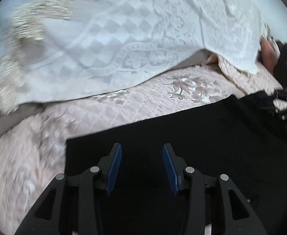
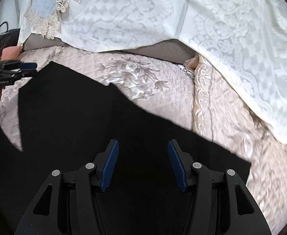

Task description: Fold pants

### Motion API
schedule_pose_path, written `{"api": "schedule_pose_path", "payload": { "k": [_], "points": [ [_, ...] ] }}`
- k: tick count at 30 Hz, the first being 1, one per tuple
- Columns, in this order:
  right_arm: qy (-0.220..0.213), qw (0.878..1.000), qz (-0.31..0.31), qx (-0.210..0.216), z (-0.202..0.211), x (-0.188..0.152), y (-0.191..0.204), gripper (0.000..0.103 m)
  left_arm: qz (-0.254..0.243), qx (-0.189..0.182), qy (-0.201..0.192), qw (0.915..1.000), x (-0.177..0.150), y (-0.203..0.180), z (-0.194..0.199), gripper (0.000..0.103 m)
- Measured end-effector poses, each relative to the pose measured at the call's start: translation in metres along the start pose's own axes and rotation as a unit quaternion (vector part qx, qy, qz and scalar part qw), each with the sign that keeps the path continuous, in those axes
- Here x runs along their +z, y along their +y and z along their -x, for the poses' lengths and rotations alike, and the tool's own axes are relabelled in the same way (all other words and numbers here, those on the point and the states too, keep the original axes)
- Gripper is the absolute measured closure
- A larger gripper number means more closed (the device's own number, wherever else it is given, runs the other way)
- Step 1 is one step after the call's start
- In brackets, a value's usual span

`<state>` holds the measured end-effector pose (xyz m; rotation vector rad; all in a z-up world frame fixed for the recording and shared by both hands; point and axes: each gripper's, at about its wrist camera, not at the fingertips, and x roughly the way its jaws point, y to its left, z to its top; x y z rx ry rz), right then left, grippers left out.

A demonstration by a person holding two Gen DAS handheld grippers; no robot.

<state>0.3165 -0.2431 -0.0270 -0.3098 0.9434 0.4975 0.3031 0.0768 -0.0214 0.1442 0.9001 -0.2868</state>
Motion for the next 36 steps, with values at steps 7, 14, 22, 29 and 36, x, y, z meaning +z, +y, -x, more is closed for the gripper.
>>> {"api": "schedule_pose_path", "payload": {
  "k": [7, 14, 22, 29, 36],
  "points": [
    [0.034, 0.998, 0.020, 0.053, -0.038, 0.021, -0.027, 0.050, -0.049, -0.010, 0.028, 0.9984, 0.029, 0.007, -0.053, 0.049],
    [0.053, 0.993, 0.036, 0.098, -0.054, 0.025, -0.038, 0.043, -0.095, -0.036, 0.066, 0.9926, 0.030, 0.019, -0.080, 0.025],
    [0.077, 0.989, 0.069, 0.105, -0.067, 0.027, -0.033, 0.042, -0.120, -0.039, 0.062, 0.9901, 0.016, 0.012, -0.082, 0.028],
    [0.066, 0.990, 0.092, 0.082, -0.055, 0.028, -0.019, 0.094, -0.141, -0.061, 0.051, 0.9869, 0.008, -0.012, -0.069, 0.093],
    [0.033, 0.994, 0.103, 0.030, -0.018, 0.027, -0.006, 0.094, -0.135, -0.007, 0.026, 0.9904, 0.010, -0.019, -0.044, 0.097]
  ]
}}
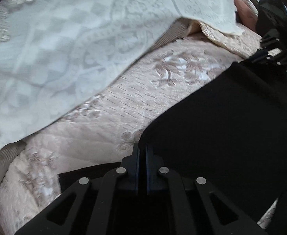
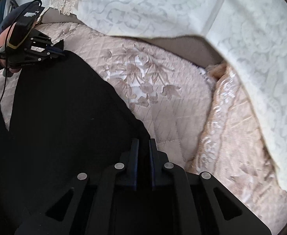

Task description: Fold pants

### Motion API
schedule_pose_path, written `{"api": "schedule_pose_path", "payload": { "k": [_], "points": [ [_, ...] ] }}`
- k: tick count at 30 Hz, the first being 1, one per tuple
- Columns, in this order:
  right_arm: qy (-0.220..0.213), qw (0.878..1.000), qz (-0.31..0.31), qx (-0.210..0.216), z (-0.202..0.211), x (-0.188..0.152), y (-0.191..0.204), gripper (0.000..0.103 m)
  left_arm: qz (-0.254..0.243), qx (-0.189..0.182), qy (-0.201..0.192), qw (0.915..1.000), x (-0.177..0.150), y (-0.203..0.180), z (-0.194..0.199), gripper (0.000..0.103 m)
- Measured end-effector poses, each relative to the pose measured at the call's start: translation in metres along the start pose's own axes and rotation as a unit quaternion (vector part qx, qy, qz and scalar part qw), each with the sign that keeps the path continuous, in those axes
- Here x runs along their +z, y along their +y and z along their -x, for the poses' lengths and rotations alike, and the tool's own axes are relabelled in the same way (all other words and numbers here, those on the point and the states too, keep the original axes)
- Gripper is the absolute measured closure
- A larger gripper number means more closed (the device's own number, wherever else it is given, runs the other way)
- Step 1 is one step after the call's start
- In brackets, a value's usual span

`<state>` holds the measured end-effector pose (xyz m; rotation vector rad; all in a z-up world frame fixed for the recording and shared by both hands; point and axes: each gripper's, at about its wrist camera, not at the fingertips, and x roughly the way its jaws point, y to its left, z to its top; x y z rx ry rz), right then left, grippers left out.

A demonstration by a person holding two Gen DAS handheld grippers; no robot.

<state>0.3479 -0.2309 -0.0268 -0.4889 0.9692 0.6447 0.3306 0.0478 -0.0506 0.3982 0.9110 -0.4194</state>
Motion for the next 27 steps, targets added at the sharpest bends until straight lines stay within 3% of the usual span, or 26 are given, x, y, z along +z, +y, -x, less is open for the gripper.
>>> {"api": "schedule_pose_path", "payload": {
  "k": [8, 19, 27],
  "points": [
    [-0.064, 0.997, -0.005, -0.044, 0.078, -0.022, 0.028, 0.094, 0.024, 0.030, -0.064, 0.9972, -0.015, -0.017, 0.083, 0.097],
    [-0.119, 0.991, -0.028, -0.049, 0.160, -0.093, 0.108, 0.094, 0.067, 0.017, -0.125, 0.9897, -0.081, -0.071, 0.190, 0.097],
    [-0.096, 0.991, -0.092, -0.027, 0.162, -0.175, 0.154, 0.094, 0.092, -0.020, -0.109, 0.9896, -0.149, -0.130, 0.212, 0.097]
  ]
}}
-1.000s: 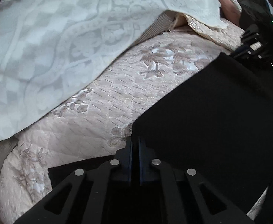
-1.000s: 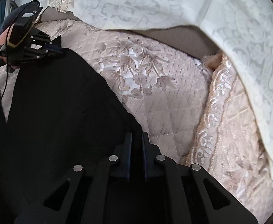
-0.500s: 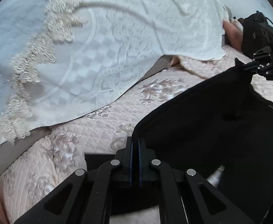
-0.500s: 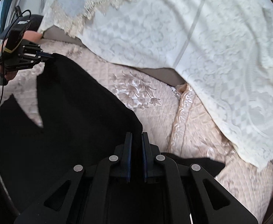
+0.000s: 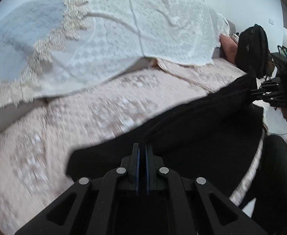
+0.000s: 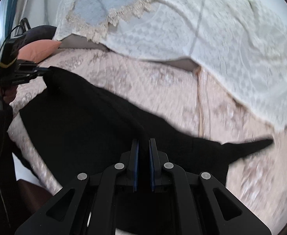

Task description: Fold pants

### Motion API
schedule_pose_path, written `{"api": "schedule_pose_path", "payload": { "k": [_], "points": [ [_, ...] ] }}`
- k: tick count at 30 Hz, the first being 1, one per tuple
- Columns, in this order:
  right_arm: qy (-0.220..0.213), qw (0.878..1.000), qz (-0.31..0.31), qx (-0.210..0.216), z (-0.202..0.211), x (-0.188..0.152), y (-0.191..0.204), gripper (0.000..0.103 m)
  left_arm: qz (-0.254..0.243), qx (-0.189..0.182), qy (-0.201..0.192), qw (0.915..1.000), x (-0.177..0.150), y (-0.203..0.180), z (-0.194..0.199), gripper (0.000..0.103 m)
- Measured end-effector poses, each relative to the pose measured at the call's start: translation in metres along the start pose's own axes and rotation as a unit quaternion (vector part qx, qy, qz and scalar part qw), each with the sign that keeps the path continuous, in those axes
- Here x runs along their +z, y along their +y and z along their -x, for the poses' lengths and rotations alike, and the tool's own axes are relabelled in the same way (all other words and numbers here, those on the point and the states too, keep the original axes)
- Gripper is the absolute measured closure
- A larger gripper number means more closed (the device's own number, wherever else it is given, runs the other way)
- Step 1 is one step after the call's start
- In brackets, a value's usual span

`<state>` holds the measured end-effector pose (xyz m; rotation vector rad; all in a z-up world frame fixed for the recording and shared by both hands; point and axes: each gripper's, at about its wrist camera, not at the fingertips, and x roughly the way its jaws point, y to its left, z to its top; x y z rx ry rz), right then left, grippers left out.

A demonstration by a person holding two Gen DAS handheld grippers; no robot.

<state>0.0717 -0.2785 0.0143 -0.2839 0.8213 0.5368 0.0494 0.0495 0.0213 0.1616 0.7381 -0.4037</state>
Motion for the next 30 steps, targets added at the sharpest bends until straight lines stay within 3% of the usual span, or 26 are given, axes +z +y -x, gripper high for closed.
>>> {"api": "schedule_pose_path", "payload": {
  "k": [8, 11, 13, 15, 17, 21, 24, 26, 28, 30],
  "points": [
    [0.052, 0.995, -0.080, 0.011, -0.009, -0.060, 0.000, 0.095, 0.047, -0.014, 0.065, 0.9966, -0.060, -0.021, -0.015, 0.095],
    [0.055, 0.991, -0.122, 0.006, -0.004, -0.070, -0.004, 0.086, 0.085, -0.024, 0.072, 0.9935, -0.070, -0.018, -0.011, 0.089],
    [0.043, 0.988, -0.150, 0.004, 0.005, -0.075, -0.007, 0.074, 0.120, -0.037, 0.073, 0.9895, -0.076, -0.012, -0.006, 0.085],
    [0.034, 0.982, -0.184, 0.006, 0.014, -0.082, -0.012, 0.068, 0.159, -0.048, 0.065, 0.9839, -0.082, -0.005, 0.004, 0.082],
    [0.013, 0.976, -0.219, 0.003, 0.027, -0.088, -0.018, 0.068, 0.192, -0.045, 0.053, 0.9789, -0.084, 0.005, 0.013, 0.076],
    [-0.020, 0.953, -0.301, 0.000, 0.039, -0.100, -0.038, 0.067, 0.270, -0.012, 0.021, 0.9627, -0.087, 0.034, 0.026, 0.052],
    [-0.024, 0.943, -0.332, -0.021, 0.039, -0.104, -0.045, 0.067, 0.320, 0.001, 0.021, 0.9473, -0.087, 0.058, 0.018, 0.051],
    [-0.021, 0.936, -0.351, -0.027, 0.038, -0.107, -0.049, 0.067, 0.334, 0.000, 0.022, 0.9424, -0.085, 0.070, 0.006, 0.051],
    [-0.022, 0.931, -0.364, -0.031, 0.036, -0.106, -0.051, 0.067, 0.347, 0.035, 0.039, 0.9364, -0.085, 0.078, -0.003, 0.051],
    [-0.029, 0.929, -0.367, -0.030, 0.039, -0.105, -0.049, 0.067, 0.368, 0.042, 0.036, 0.9280, -0.093, 0.083, 0.003, 0.051]
  ]
}}
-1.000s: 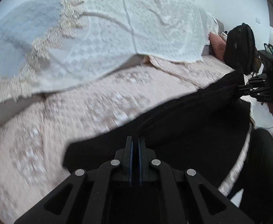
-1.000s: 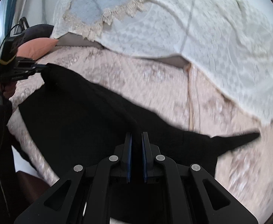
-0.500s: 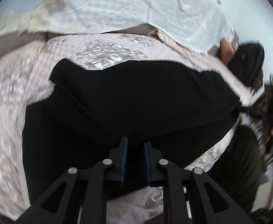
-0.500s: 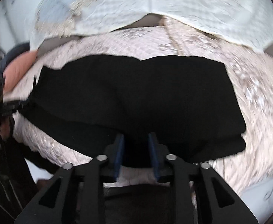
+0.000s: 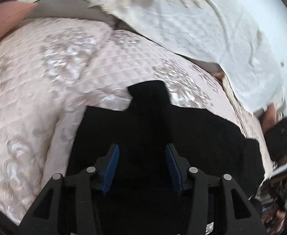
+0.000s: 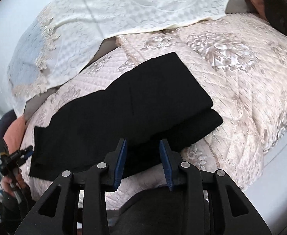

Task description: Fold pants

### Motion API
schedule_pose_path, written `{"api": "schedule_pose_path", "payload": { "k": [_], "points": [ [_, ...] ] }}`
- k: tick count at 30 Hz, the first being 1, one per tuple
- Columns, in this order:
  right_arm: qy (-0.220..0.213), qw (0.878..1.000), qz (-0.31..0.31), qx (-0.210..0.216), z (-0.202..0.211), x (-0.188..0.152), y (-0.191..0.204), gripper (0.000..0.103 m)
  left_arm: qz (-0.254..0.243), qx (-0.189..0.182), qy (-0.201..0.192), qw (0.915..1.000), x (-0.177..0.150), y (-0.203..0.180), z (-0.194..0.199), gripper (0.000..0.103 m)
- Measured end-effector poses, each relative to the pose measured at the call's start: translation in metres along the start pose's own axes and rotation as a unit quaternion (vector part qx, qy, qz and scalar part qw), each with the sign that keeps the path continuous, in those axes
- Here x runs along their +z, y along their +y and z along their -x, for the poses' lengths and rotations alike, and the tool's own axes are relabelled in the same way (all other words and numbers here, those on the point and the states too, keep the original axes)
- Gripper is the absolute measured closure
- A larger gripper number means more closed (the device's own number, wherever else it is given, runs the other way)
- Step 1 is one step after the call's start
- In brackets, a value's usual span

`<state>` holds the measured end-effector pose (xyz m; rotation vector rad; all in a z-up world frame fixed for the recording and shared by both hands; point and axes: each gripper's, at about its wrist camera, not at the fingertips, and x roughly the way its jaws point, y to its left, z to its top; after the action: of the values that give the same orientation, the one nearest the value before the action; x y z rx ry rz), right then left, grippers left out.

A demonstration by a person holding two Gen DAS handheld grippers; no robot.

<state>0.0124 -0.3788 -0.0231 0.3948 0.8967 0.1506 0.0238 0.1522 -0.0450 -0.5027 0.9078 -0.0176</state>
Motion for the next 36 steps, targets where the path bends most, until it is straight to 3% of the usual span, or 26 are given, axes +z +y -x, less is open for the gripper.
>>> {"api": "schedule_pose_path", "payload": {
  "k": [3, 7, 16, 17, 18, 19, 22, 28, 36],
  "points": [
    [-0.006, 1.000, 0.011, 0.005, 0.002, -0.001, 0.008, 0.067, 0.026, 0.001, -0.011, 0.9996, -0.022, 0.012, 0.024, 0.051],
    [0.002, 1.000, 0.018, 0.012, -0.010, 0.003, 0.014, 0.067, 0.042, -0.009, 0.003, 0.9991, -0.047, 0.016, 0.032, 0.051],
    [-0.014, 1.000, 0.013, 0.008, -0.009, 0.005, 0.026, 0.067, 0.096, 0.001, -0.016, 0.9953, -0.027, 0.019, 0.013, 0.054],
    [-0.016, 1.000, 0.007, 0.003, -0.007, 0.004, 0.023, 0.067, 0.088, 0.012, -0.021, 0.9959, -0.026, 0.015, 0.011, 0.060],
    [-0.019, 1.000, -0.001, -0.003, -0.006, 0.003, 0.020, 0.067, 0.081, 0.022, -0.020, 0.9962, -0.024, 0.013, 0.009, 0.083],
    [-0.020, 1.000, -0.012, -0.011, -0.004, 0.002, 0.015, 0.067, 0.076, 0.031, -0.015, 0.9965, -0.022, 0.011, 0.004, 0.098],
    [-0.018, 0.999, -0.035, -0.035, -0.001, 0.000, 0.003, 0.067, 0.063, 0.040, -0.022, 0.9969, -0.020, 0.007, 0.006, 0.099],
    [-0.027, 0.995, -0.074, -0.069, 0.008, 0.000, -0.023, 0.067, 0.029, 0.076, -0.069, 0.9943, -0.030, 0.000, 0.051, 0.099],
    [-0.041, 0.989, -0.130, -0.060, -0.002, 0.015, -0.043, 0.067, 0.040, 0.089, -0.028, 0.9949, -0.046, 0.018, 0.035, 0.099]
  ]
}}
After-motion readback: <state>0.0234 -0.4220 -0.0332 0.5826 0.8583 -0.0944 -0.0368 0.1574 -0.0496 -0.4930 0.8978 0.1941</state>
